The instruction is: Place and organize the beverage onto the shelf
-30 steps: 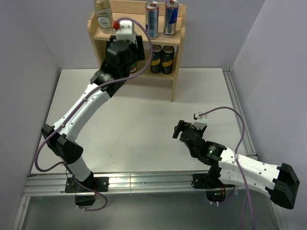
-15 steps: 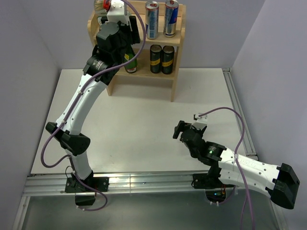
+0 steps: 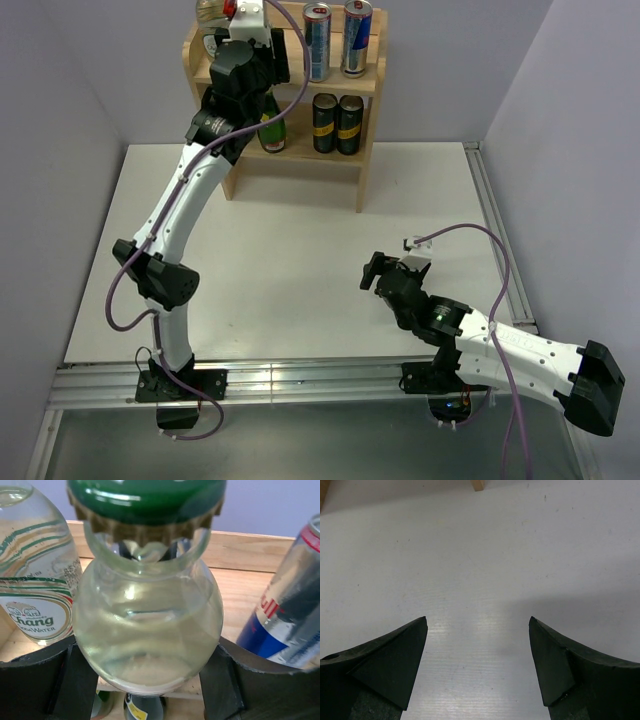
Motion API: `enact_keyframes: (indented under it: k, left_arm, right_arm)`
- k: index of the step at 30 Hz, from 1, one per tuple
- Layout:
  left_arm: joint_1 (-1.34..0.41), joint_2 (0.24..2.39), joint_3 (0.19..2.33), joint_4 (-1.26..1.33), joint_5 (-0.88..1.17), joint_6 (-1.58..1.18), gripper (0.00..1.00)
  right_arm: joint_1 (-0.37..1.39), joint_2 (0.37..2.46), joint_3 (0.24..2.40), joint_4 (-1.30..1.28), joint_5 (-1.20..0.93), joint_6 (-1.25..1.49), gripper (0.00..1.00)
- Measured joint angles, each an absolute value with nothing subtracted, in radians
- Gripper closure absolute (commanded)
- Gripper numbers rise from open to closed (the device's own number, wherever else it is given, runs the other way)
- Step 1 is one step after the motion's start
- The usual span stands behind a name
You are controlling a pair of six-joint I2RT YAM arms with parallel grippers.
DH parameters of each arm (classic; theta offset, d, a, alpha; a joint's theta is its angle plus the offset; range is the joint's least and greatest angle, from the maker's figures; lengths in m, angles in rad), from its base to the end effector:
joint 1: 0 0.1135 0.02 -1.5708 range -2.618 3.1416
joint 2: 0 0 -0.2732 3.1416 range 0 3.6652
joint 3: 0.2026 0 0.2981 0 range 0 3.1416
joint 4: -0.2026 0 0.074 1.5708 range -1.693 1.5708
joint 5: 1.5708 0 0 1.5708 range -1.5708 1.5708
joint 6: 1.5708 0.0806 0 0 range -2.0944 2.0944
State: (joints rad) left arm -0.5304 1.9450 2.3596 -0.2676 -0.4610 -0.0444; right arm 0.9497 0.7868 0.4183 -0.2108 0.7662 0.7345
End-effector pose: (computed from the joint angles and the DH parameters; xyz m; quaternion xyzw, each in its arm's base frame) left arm 0.4560 -0.2258 0.5617 -0.0149 0.6589 -0.0658 0.7492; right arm 0.1802 0.1558 0.1854 0.0892 0.8302 0.1102 0.5391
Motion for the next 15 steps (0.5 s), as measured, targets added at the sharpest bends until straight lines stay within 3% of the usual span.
enact_keyframes:
  k: [10,13,15]
  left_arm:
    - [-0.512,1.986,2.370,-0.192,-0.476,0.007,0.98]
    - [-0.511,1.999,2.370,-0.159,-0.492,0.019,0.94]
    - [-0.509,2.009,2.370,-0.132,-0.501,0.028,0.83]
  right_arm:
    - [0.952,0.787,0.418,-0.210,0.766,0.735,0.11]
    - [0.952,0.787,0.418,-0.210,0.766,0.735,0.11]
    - [0.952,0.787,0.418,-0.210,0.766,0.735,0.11]
